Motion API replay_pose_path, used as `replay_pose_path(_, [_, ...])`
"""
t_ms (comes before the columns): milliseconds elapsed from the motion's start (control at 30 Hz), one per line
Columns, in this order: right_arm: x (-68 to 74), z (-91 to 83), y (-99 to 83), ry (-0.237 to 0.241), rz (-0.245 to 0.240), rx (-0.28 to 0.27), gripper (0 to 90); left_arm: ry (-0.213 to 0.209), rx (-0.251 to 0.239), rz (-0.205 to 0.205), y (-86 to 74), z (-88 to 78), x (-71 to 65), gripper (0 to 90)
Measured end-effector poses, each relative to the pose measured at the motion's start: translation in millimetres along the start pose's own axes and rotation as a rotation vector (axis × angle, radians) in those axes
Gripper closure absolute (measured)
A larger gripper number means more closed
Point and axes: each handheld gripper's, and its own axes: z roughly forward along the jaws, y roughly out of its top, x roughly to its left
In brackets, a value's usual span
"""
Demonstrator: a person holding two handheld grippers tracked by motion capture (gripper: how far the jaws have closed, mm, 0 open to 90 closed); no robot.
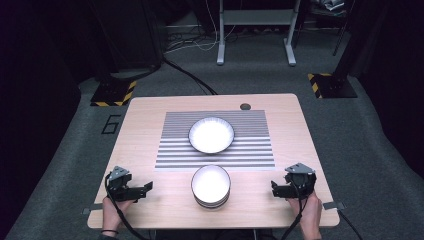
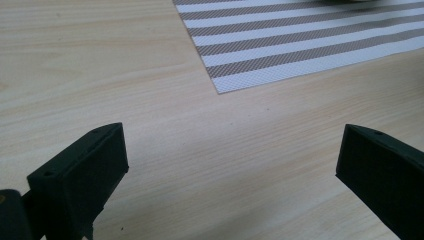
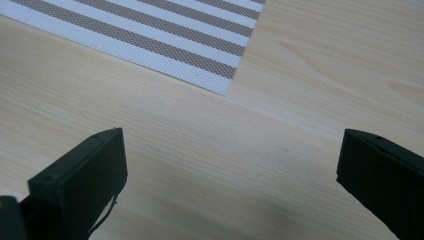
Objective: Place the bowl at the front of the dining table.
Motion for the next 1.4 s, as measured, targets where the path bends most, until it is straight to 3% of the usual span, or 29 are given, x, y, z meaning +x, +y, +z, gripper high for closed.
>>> replay_pose_path(533, [30.8,-19.6,30.9,0.071,-0.100,-0.055,0.0,-0.051,-0.004,0.091,25.8,-4.3,-26.5,0.5])
replay_pose_path(1400, [63.8,-42.3,68.0,0.190,-0.181,-0.119,0.0,-0.133,-0.025,0.165,54.1,-11.0,-63.8,1.8])
